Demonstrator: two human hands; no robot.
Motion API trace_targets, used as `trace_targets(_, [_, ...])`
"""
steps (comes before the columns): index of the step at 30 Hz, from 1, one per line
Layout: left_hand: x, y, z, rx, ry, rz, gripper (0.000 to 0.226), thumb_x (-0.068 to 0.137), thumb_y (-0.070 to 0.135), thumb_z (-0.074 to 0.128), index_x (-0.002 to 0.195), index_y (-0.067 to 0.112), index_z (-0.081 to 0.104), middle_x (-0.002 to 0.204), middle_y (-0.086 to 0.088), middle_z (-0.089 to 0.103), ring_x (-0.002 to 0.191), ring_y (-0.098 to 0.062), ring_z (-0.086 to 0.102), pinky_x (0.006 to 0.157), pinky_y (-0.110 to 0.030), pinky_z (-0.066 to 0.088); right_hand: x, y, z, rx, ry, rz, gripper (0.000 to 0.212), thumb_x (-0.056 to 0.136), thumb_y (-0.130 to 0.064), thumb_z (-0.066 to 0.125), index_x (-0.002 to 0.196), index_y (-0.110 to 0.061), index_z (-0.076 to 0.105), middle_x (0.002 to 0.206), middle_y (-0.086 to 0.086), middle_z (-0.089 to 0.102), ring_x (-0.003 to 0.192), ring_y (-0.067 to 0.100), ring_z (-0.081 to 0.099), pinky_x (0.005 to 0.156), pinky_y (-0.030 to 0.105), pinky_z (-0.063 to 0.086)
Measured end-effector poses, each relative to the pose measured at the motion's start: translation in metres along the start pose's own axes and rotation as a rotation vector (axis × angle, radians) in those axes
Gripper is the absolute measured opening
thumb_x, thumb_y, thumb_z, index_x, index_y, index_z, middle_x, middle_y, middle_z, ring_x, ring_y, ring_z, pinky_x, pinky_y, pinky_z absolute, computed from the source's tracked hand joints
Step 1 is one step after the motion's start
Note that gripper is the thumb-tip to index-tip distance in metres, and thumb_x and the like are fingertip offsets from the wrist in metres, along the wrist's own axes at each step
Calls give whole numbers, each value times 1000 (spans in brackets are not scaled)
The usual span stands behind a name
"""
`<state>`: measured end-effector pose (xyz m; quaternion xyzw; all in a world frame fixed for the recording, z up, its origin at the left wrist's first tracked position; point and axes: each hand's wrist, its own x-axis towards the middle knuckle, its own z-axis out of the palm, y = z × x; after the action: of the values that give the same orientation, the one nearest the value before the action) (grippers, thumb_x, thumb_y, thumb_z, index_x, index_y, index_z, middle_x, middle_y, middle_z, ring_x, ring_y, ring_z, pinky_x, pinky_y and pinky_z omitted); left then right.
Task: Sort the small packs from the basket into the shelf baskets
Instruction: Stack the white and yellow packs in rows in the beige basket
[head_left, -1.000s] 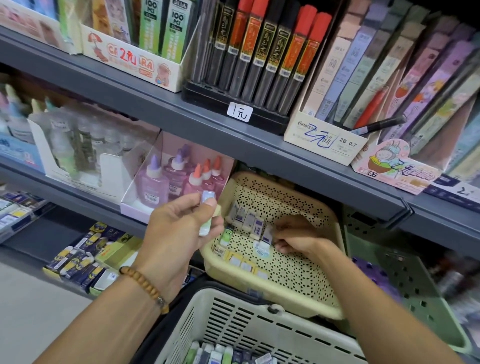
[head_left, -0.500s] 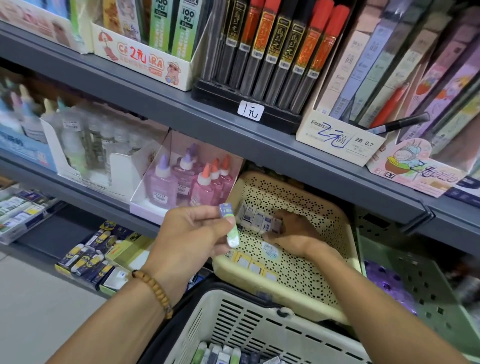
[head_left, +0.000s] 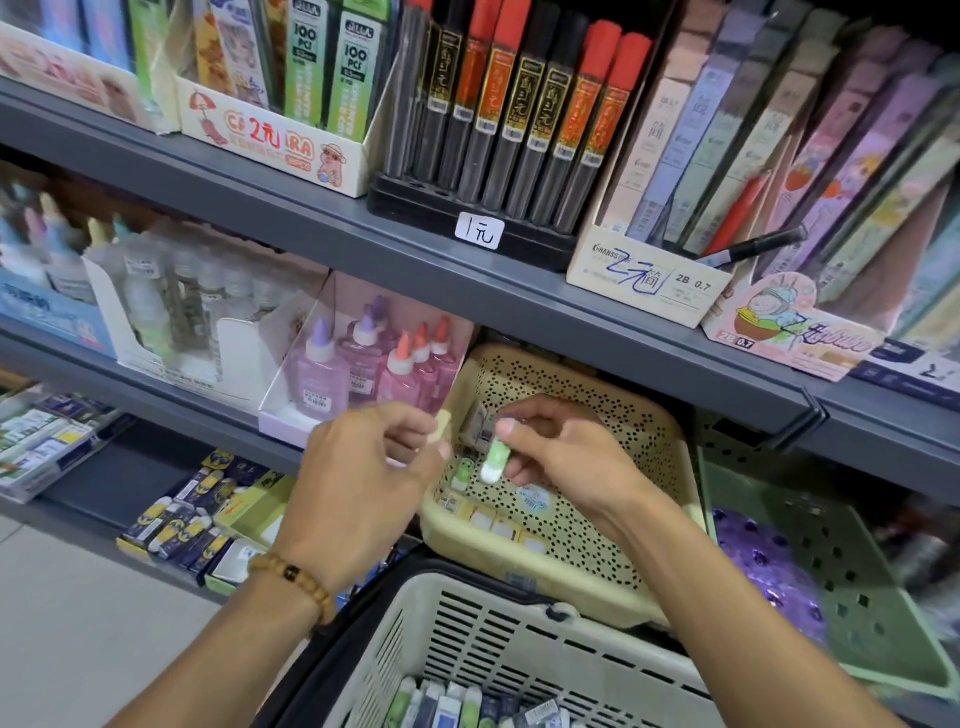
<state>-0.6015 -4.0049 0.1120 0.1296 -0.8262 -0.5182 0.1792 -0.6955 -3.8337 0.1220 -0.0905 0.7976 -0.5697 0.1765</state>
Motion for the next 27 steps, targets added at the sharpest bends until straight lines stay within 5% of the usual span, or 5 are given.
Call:
trace_targets(3, [-2, -10, -5, 129, 5, 13, 18, 79, 28, 76, 96, 26, 69, 84, 14, 66, 73, 4, 62, 70, -17, 49, 18, 18, -5, -164, 127, 150, 12, 93, -5, 63, 104, -7, 66, 76, 10, 71, 59, 15, 64, 64, 27, 59])
trace_targets(11, [-4, -24, 2, 93, -109, -71, 29, 80, 31, 75, 108, 23, 70, 89, 11, 71, 76, 3, 66, 66, -7, 43, 33, 37, 8, -449, 45, 240, 15, 87, -9, 70, 93, -18, 59, 87, 10, 73, 82, 20, 74, 78, 36, 61])
trace_targets(16, [-5, -24, 4, 73, -91, -72, 28, 81, 30, 74, 108, 22, 69, 91, 11, 70, 79, -1, 66, 76, -20, 50, 37, 35, 20, -433, -13, 273, 20, 88, -12, 70, 99, -18, 54, 84, 12, 74, 75, 17, 73, 79, 36, 61])
trace_targets(20, [-8, -24, 4, 45, -89, -67, 27, 83, 26, 73, 109, 19, 70, 94, 9, 70, 80, -3, 67, 80, -25, 53, 25, 27, 17, -418, 55, 208, 8, 94, -18, 61, 87, -21, 59, 82, 5, 71, 80, 17, 70, 85, 41, 59])
trace_targets(27, [-52, -12, -1, -115, 23, -6, 14, 86, 15, 69, 95, 25, 69, 86, 11, 70, 78, 10, 63, 65, -4, 47, -71, 0, 4, -178, 272, -84, 11, 96, -21, 57, 93, -29, 65, 89, 0, 71, 74, 8, 70, 76, 36, 59])
